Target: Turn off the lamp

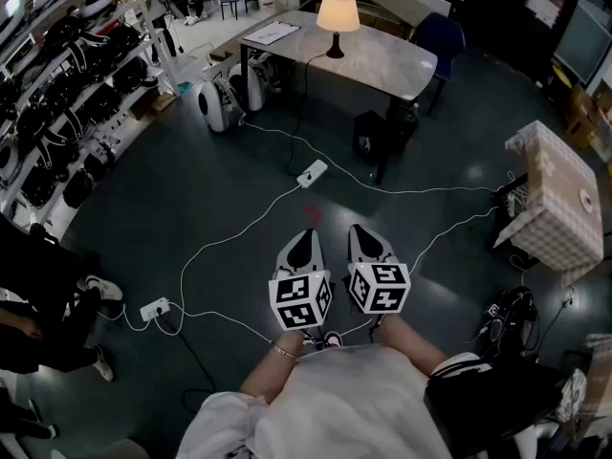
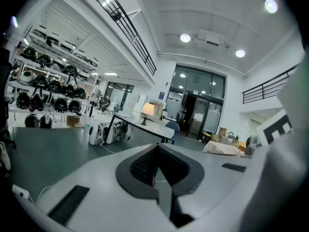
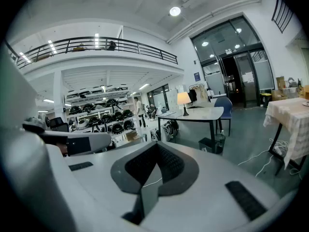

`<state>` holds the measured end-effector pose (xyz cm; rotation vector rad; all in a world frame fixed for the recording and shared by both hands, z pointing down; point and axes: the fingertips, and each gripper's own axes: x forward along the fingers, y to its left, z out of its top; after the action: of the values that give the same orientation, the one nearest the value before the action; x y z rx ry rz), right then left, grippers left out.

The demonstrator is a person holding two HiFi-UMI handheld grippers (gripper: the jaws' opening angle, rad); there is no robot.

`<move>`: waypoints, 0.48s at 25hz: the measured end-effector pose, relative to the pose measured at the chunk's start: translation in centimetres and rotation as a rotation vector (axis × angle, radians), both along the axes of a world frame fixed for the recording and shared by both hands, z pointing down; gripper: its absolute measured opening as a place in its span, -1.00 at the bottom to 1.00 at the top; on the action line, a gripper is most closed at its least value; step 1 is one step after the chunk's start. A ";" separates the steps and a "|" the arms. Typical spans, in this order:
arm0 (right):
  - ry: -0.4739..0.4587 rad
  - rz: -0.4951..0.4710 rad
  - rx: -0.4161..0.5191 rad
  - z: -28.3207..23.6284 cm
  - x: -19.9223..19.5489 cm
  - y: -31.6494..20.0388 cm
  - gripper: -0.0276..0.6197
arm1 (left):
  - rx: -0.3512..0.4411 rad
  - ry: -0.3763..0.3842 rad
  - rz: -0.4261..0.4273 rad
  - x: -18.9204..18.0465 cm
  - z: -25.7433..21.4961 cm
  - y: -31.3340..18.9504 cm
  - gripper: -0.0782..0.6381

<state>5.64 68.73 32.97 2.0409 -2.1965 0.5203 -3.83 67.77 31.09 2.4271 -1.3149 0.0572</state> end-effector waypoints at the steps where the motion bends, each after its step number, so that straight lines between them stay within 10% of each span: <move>1: 0.002 -0.001 0.001 0.1 -0.1 0.0 -0.92 | 0.000 0.000 0.001 -0.1 0.1 0.0 -0.80; 12: 0.003 0.006 0.004 0.1 -0.9 -0.1 -0.92 | 0.005 0.005 0.011 -0.8 0.1 -0.2 -0.80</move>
<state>4.76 68.62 33.11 2.0497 -2.1922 0.5144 -4.64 67.57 31.18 2.4369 -1.3007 0.0505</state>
